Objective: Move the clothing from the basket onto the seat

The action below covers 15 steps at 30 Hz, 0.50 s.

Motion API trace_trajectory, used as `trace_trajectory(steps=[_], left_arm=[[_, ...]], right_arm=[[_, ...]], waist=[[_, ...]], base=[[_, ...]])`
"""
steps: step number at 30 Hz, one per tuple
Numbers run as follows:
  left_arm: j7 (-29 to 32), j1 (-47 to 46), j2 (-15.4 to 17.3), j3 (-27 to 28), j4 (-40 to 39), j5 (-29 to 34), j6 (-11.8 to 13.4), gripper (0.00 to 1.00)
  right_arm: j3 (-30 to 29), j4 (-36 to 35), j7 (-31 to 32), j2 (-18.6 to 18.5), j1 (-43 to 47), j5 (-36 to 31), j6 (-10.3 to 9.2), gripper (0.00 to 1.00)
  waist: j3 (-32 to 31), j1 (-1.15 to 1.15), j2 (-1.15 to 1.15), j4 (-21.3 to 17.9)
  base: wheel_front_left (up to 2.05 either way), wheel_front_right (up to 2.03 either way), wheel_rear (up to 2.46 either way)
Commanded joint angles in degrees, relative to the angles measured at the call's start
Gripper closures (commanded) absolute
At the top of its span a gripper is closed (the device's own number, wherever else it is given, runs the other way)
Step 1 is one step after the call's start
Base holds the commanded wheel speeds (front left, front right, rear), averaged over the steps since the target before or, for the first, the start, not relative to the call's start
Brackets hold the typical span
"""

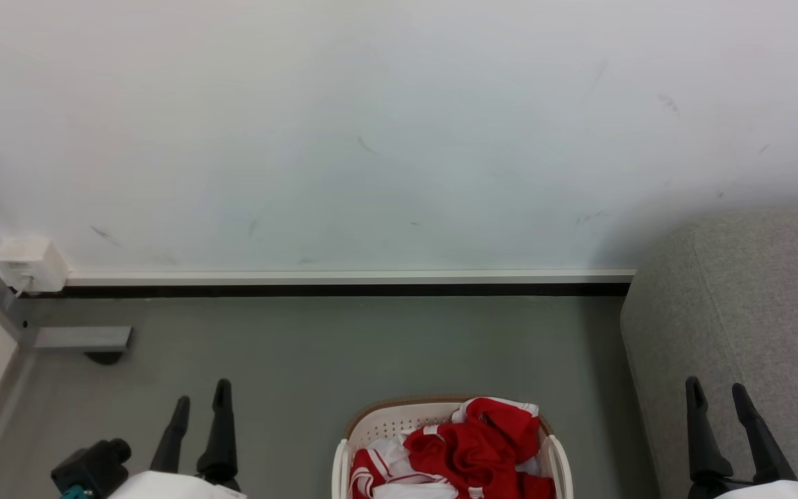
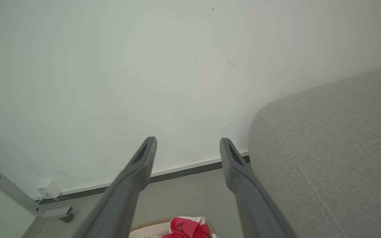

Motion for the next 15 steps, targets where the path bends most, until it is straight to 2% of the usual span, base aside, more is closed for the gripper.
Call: trace_trajectory(steps=[1, 15], left_arm=[[-0.4, 0.1, 0.6, 0.0, -0.9, 1.9, 0.1, 0.0], [-2.5, 1.2, 1.3, -1.0, -2.4, 11.3, 1.5, 0.0]], right_arm=[[0.0, -0.4, -0.5, -0.5, -0.2, -1.8, -0.06, 0.0], [0.2, 0.1, -2.6, -0.5, 0.7, -10.4, -0.08, 0.0]], waist=[[0.0, 0.0, 0.0, 0.0], [-0.1, 0.0, 0.0, -0.1]], base=[[0.0, 0.0, 0.0], [0.0, 0.0, 0.0]])
